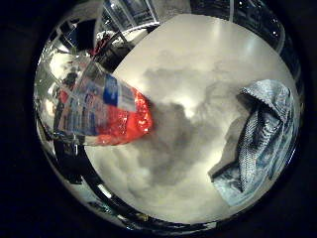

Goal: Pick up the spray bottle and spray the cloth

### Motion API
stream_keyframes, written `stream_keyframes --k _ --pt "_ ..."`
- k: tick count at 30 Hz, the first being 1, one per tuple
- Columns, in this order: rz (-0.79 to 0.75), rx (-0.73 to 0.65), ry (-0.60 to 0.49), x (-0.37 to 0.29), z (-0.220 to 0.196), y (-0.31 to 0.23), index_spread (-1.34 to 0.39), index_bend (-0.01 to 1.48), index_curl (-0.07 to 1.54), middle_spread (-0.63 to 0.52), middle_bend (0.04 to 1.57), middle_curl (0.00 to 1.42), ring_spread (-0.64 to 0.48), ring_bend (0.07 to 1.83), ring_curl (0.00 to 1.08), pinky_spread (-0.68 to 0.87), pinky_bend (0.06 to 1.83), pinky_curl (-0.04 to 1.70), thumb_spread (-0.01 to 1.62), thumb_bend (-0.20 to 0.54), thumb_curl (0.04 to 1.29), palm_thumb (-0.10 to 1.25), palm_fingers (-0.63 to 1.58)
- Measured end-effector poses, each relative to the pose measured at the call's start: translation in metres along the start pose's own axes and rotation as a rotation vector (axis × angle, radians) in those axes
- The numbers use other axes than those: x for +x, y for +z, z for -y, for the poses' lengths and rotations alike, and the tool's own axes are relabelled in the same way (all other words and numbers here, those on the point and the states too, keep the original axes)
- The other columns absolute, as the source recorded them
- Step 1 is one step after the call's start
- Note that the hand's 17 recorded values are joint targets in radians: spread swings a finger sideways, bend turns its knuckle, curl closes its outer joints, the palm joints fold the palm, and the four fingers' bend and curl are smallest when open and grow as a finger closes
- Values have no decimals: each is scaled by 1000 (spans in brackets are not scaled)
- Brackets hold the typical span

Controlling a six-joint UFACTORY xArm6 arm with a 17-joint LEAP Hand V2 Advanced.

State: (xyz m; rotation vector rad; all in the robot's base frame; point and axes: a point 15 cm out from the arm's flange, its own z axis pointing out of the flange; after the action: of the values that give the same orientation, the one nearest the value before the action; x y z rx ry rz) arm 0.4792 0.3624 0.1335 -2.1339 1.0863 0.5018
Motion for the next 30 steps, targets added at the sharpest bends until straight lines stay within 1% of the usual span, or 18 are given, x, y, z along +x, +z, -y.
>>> stream_keyframes --k 1,3,6,8,13,18,24,30 --pt "-5 -9 -5 0 -2 0 -441 279 384 -56 467 326 -90 613 308 187 537 780 1035 -32 430 668 -60" --pt "-9 -12 -10 -1 -2 -3 -442 224 365 -41 408 314 -66 555 285 280 491 715 1026 -30 409 658 -32" --pt "-12 -8 -14 -2 -1 -7 -443 190 355 -32 362 306 -48 509 269 336 458 662 1018 -28 392 652 -6" --pt "-24 8 -17 3 4 -19 -443 174 343 -28 332 304 -38 475 257 366 439 615 1016 -29 376 644 17" --pt "-71 34 -22 25 9 -55 -440 167 323 -25 285 305 -31 441 248 393 417 550 1008 -28 356 640 52" --pt "-122 53 22 57 -12 -100 -439 165 307 -28 241 311 -28 405 242 396 401 482 1011 -26 338 633 103" --pt "-193 33 29 84 -41 -141 -441 166 300 -30 205 318 -37 370 237 396 392 434 1012 -25 328 634 141" --pt "-225 63 23 90 -39 -171 -439 162 292 -30 191 322 -38 349 238 394 396 399 1012 -25 323 635 153"
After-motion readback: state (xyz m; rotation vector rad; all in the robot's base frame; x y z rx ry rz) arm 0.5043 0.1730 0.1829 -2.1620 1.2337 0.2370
